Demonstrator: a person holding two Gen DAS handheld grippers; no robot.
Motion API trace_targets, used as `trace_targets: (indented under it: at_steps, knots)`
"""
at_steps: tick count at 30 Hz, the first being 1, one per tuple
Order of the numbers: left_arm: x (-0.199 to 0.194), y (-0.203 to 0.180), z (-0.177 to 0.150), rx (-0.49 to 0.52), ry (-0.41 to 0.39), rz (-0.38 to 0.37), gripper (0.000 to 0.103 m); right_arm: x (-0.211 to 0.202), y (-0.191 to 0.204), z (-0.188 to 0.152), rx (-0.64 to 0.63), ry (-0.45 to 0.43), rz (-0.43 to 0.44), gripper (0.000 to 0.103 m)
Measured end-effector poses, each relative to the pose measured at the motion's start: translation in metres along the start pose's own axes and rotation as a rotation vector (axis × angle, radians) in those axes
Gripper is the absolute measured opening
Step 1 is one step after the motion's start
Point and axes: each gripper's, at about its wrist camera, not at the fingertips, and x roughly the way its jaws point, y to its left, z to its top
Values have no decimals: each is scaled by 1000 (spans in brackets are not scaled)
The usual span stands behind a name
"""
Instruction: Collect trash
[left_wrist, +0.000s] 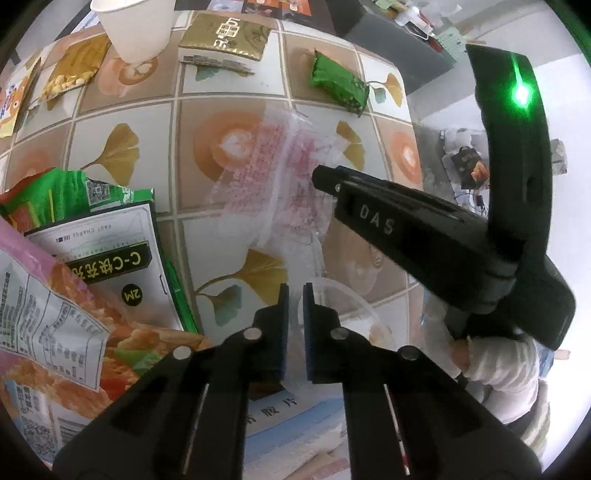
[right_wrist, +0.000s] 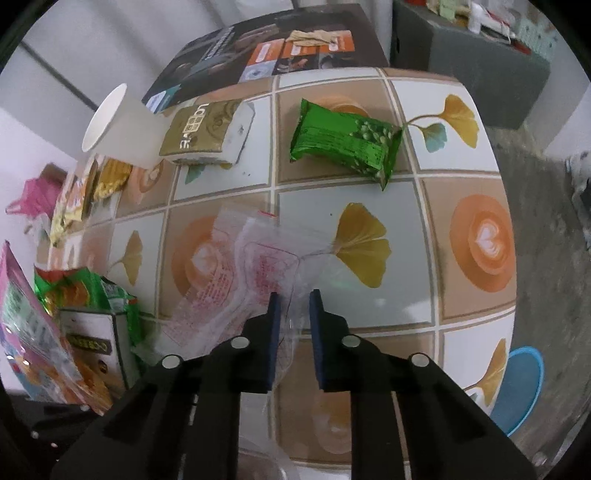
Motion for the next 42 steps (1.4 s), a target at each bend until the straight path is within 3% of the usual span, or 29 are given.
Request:
trace_targets:
  at_steps: [9,25,34,42]
  knots:
    - [-26,-5,-8,39,-72,11,5,-29,9,-5,-48,-121,8,6]
    - [-95,-25,-44,71,-214,-3,5,-129,-2,-14,-21,-367,0,6]
    - [-120,-60,-71,90,-287,-20,5,-202,-47,-60,25,-487,3,6]
    - [-101,-129,-100,180,-283,-51,5,-239,-125,-125,92,-521,-59,6]
